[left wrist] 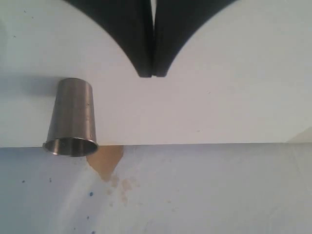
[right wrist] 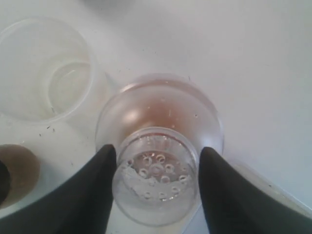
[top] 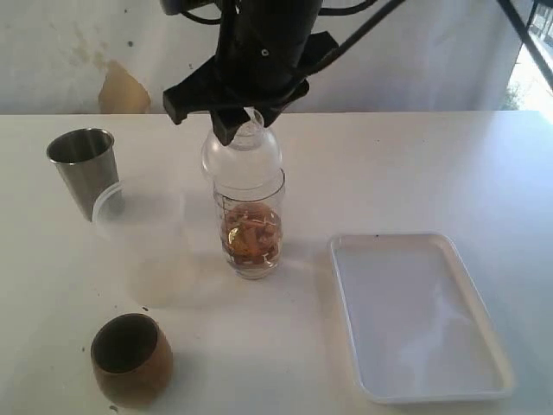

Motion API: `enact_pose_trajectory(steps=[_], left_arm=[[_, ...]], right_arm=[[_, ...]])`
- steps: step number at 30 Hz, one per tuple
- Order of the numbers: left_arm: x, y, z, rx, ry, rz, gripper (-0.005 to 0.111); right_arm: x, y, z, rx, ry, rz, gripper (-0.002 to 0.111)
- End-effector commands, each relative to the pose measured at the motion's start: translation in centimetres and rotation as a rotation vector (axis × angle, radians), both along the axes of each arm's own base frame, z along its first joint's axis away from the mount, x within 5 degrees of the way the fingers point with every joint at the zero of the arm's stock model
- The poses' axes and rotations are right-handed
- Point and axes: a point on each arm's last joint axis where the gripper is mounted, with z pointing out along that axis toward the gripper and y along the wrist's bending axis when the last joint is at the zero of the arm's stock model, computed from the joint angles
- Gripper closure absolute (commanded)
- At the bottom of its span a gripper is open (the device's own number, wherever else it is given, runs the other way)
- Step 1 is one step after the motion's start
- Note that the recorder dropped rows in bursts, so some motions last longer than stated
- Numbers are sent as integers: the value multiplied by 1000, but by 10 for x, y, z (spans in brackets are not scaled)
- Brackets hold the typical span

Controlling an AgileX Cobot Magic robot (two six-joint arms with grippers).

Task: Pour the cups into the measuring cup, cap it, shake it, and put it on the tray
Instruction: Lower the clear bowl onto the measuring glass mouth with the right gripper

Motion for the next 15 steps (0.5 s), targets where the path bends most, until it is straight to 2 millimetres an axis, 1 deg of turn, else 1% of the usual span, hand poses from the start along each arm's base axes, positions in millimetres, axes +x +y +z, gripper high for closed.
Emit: enact_pose_trajectory(steps=[1,6,15], left_arm=[[0,0,-1,0,-7,-4,107],[0,0,-1,0,-7,-4,107],[0,0,-1,0,-7,-4,107]], right_arm=[[12,-8,-6,-10,5,-38,108],[16,-14,-8,-12,8,-56,108],[18,-13,-10,-8,18,-56,108]])
